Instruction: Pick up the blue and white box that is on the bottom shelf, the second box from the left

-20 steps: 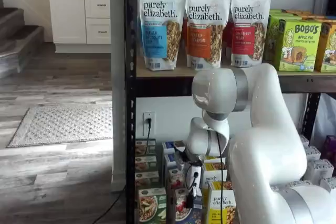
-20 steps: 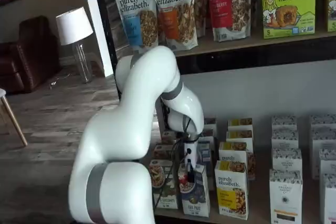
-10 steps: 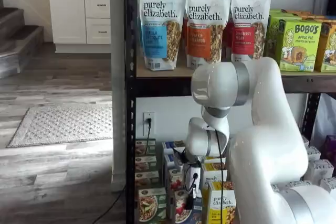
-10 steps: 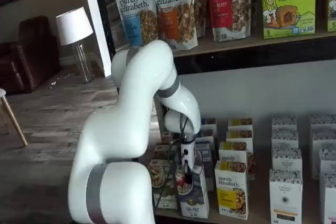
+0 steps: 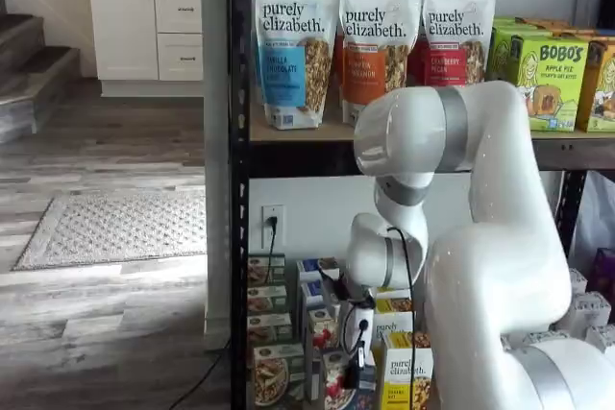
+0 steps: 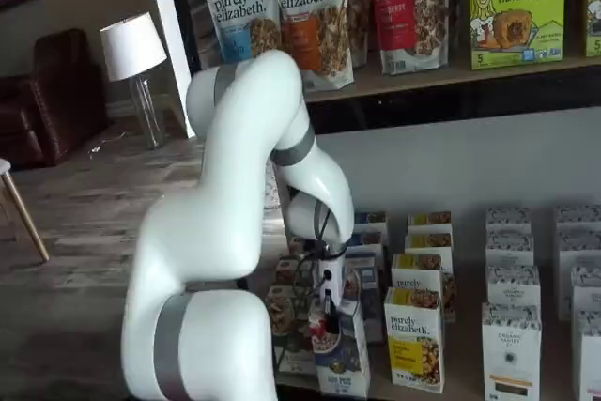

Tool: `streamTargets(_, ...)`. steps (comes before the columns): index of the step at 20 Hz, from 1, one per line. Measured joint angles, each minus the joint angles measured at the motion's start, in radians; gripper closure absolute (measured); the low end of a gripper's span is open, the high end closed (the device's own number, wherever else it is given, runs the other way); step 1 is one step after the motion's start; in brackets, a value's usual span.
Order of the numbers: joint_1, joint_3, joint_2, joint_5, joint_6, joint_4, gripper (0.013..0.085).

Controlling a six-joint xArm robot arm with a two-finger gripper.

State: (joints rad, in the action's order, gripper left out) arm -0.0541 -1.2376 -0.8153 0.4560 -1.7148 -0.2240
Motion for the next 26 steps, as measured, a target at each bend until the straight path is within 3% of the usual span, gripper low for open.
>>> streamTargets(7,-0.012,0.127,0.077,-0.052,-0.001,-0.009,0.053)
streamTargets(14,-0.036,0.23,0.152,-0.079,-0.041,-0.073,0.053)
streamTargets(17,-0.051,0.278,0.193,-0.088,-0.01,-0.055,0.053)
streamTargets(22,-0.086,0.376,0.292,-0.104,0.003,-0.079,0.053)
streamTargets(26,-0.109,0.436,0.369,-0.099,0.064,-0.041,0.053)
